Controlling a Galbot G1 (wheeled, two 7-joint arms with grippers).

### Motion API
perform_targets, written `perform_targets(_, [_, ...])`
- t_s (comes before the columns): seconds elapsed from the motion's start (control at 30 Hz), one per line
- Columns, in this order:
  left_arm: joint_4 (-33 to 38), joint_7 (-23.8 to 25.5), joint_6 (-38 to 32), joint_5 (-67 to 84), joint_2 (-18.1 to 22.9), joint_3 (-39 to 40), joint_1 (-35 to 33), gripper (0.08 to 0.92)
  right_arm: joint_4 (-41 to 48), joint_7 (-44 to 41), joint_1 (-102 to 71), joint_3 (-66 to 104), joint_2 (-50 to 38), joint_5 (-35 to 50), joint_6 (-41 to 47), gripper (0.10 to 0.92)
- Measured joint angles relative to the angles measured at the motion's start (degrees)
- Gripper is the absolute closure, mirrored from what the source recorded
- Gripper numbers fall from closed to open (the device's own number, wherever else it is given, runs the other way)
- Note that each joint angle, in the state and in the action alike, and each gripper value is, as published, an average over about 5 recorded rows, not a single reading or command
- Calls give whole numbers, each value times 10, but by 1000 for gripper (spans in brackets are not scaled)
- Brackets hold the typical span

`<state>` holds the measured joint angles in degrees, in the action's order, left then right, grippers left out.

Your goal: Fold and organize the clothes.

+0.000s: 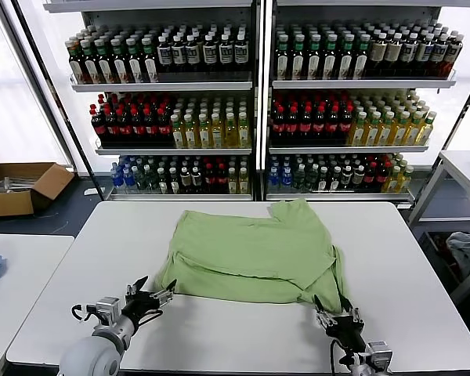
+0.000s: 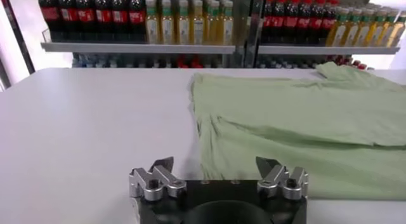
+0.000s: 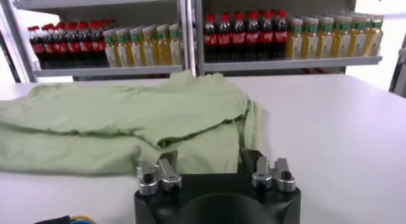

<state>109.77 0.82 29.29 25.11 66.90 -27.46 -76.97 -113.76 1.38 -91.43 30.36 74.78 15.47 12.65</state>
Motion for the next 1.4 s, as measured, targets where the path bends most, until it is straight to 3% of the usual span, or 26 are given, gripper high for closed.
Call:
perform_targets(0.4, [-10, 13, -5, -2, -7, 1, -3, 671, -8, -4, -13, 11, -10, 4, 0, 889])
perform_targets(0.63, [-4, 19, -6, -2, -9, -6, -13, 867, -17, -8, -21, 16, -19, 10, 0, 918])
perform_targets(1.0, [18, 27, -7, -13, -8, -27, -44, 898, -44, -23, -46, 26, -26, 18, -1, 918])
perform_targets(1.4, [80, 35, -9, -40, 36, -69, -127, 897, -77, -37, -103, 42, -32, 18, -9, 918])
